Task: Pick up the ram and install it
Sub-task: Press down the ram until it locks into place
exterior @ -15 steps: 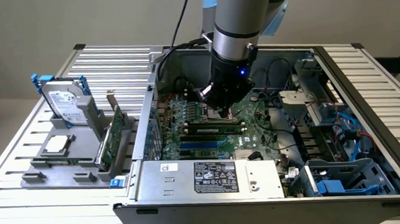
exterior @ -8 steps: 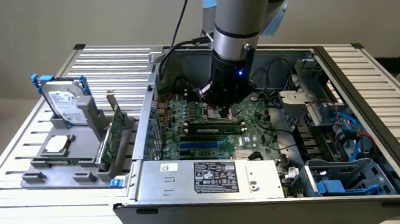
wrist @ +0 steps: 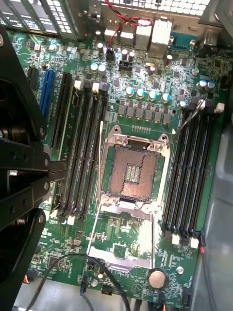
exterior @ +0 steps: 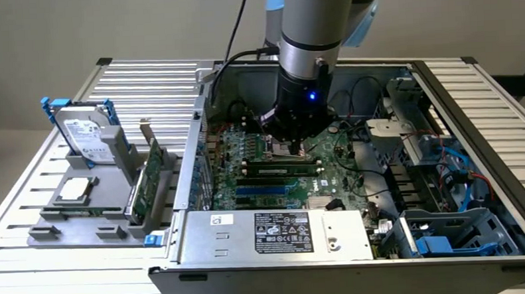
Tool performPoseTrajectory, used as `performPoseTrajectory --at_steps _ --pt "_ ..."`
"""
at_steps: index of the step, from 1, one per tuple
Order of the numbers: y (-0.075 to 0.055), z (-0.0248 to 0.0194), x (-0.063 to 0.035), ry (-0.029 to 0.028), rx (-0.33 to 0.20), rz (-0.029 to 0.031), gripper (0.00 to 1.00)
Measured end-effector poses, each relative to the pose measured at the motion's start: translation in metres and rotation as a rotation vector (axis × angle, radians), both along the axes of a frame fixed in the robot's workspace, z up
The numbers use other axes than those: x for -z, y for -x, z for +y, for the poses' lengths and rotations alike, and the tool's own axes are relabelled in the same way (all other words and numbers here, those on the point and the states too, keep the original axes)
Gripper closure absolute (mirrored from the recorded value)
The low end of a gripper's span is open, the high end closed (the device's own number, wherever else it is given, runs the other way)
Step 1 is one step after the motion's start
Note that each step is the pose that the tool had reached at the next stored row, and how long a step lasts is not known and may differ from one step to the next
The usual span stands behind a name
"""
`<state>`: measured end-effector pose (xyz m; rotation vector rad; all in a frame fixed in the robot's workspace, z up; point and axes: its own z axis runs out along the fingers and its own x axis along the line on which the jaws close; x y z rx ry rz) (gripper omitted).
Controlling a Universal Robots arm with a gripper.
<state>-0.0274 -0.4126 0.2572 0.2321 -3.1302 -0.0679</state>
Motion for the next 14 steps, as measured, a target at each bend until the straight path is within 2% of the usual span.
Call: performPoseTrajectory --at_steps 9,14 --pt "0.0000 0.0000 0.0005 0.0022 0.138 0.0000 0.89" --pt "0.0000 0.0000 0.0006 0.0022 0.149 -0.0001 0.89"
